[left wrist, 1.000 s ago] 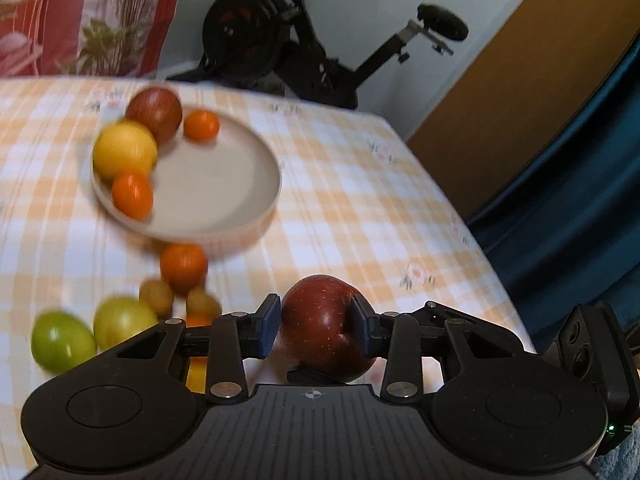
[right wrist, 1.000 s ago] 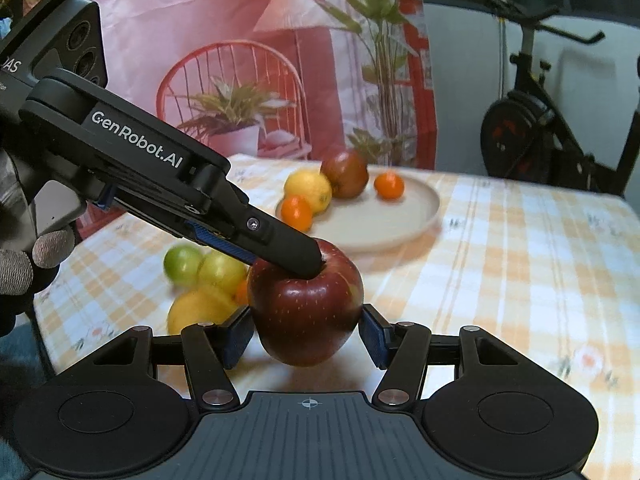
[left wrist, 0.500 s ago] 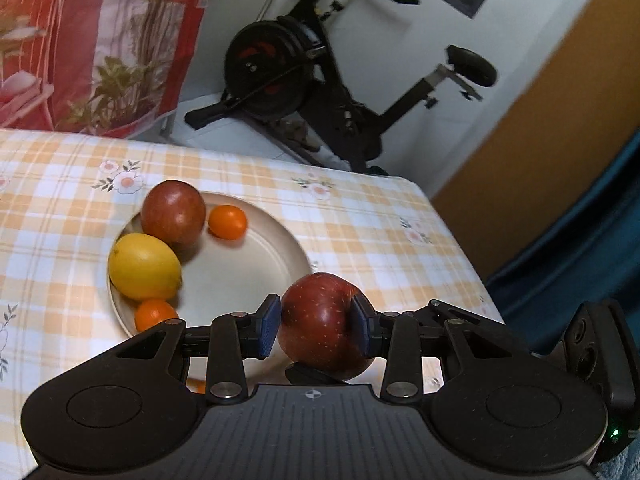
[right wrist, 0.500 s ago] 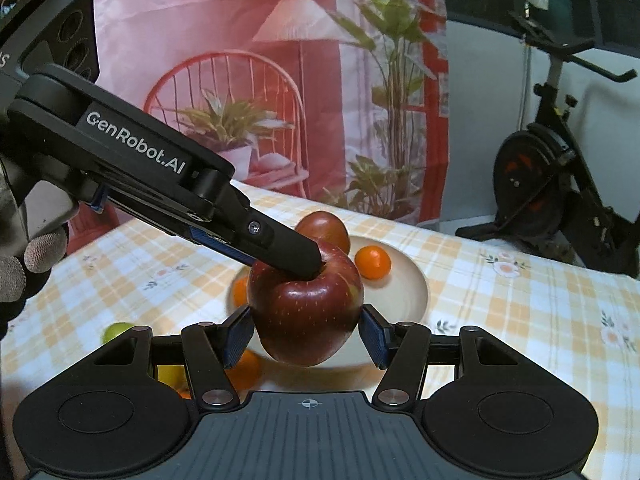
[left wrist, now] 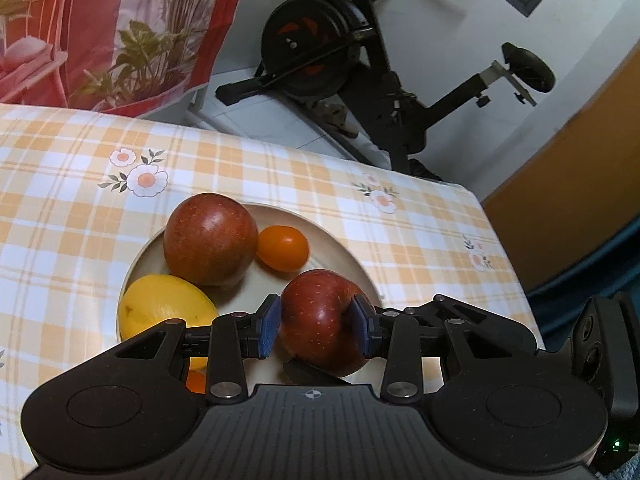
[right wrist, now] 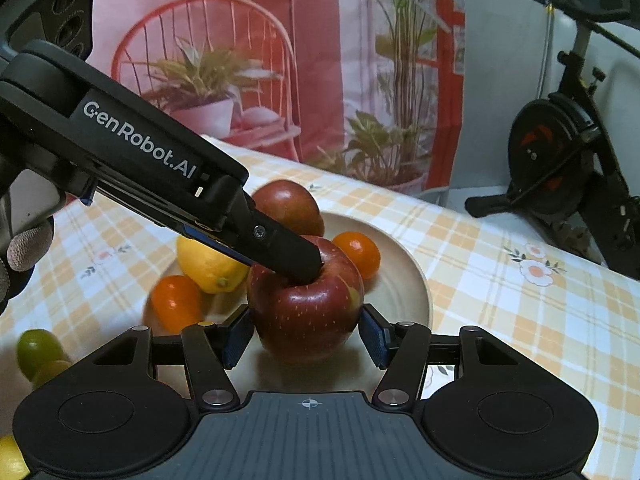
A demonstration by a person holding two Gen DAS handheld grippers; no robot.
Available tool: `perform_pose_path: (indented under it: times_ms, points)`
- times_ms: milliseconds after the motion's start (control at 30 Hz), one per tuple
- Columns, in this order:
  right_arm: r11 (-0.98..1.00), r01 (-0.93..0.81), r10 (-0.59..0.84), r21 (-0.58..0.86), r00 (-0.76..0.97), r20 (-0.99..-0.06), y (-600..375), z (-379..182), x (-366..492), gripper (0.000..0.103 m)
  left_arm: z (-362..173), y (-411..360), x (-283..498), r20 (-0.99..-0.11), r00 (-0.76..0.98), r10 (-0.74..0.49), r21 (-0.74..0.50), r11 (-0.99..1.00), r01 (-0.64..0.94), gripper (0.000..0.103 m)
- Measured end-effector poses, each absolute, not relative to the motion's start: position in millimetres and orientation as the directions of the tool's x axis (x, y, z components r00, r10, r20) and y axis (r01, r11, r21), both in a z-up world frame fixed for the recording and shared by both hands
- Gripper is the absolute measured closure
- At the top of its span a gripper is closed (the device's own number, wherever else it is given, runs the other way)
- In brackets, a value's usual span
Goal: Organize fruits
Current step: 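Carry the red apple with the right tool onto the plate while the left tool presses its top, then open the right tool to release the red apple on the plate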
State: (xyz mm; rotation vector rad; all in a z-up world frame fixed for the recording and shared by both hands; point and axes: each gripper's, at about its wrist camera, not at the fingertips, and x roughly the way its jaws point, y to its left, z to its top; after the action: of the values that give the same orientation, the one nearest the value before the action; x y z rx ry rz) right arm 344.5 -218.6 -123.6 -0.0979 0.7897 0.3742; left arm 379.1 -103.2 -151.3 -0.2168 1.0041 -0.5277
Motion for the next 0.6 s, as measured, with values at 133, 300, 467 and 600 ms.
perform_pose_path:
  times_ms: [133, 300, 467, 600]
  points:
    - [0.929, -0.366, 0.295, 0.058, 0.638, -0.711, -219.3, -130.7, 351.8, 0.049, -155.8, -100.4, 387.3, -0.742, 0.432, -0.514, -0.412, 0.856, 0.311, 0.063]
    - [0.927, -0.371, 0.298, 0.054, 0.645, -0.704, -219.2, -132.3, 356.5, 0.049, -155.5, -100.2, 394.9, -0.74, 0.44, -0.508, -0.411, 0.86, 0.302, 0.063]
    - [0.931, -0.362, 0.286, 0.039, 0.659, -0.696, -219.1, -132.8, 360.0, 0.05, -153.2, -99.7, 395.2, -0.735, 0.444, -0.513, -0.411, 0.857, 0.31, 0.063]
    - [0.934, -0.357, 0.259, 0.002, 0.673, -0.693, -216.2, -134.2, 363.8, 0.05, -152.7, -98.0, 394.0, -0.734, 0.45, -0.508, -0.407, 0.86, 0.308, 0.063]
